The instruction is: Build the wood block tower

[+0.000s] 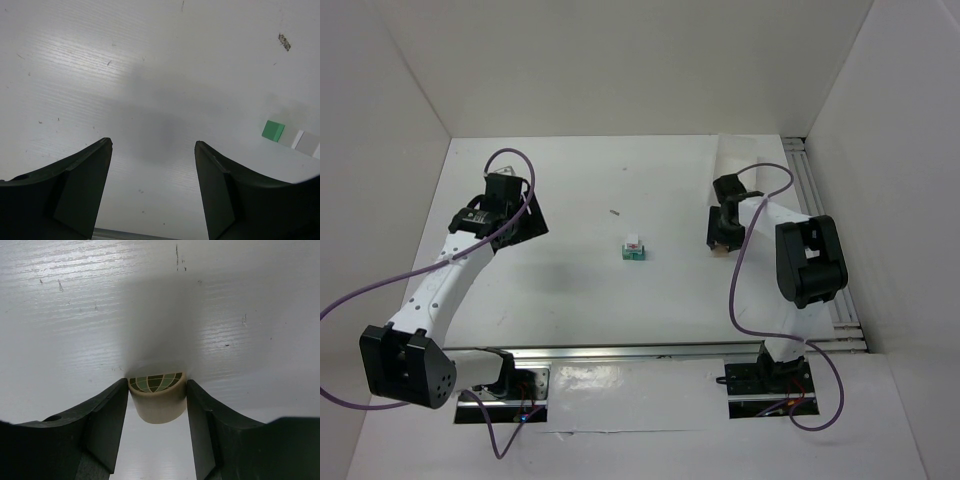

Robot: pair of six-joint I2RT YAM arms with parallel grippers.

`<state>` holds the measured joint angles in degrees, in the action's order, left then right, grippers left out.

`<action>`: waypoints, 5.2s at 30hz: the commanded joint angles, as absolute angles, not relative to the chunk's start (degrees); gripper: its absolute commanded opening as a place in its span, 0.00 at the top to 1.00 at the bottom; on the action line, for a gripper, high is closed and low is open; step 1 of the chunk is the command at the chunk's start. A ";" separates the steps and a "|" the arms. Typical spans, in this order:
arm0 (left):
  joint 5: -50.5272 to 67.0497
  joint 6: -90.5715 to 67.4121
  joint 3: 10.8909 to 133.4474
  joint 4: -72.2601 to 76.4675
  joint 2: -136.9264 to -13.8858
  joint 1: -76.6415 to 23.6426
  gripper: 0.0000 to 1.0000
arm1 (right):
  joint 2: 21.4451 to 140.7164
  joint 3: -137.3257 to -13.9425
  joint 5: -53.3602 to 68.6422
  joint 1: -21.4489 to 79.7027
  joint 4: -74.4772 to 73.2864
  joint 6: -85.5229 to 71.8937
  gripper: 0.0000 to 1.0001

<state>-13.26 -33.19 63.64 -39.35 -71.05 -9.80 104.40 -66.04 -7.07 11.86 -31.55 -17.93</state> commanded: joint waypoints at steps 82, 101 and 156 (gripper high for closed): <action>-13.36 -30.76 62.93 -40.08 -63.37 -10.02 0.19 | 117.42 -115.84 -17.49 43.95 -65.04 -46.23 0.63; -13.89 -30.23 62.40 -40.08 -63.37 -10.02 0.19 | 119.62 -112.86 -14.77 44.47 -62.67 -45.18 0.63; -14.41 -30.23 62.93 -40.08 -64.95 -10.02 0.19 | 122.26 -116.10 -15.29 42.89 -62.14 -43.59 0.60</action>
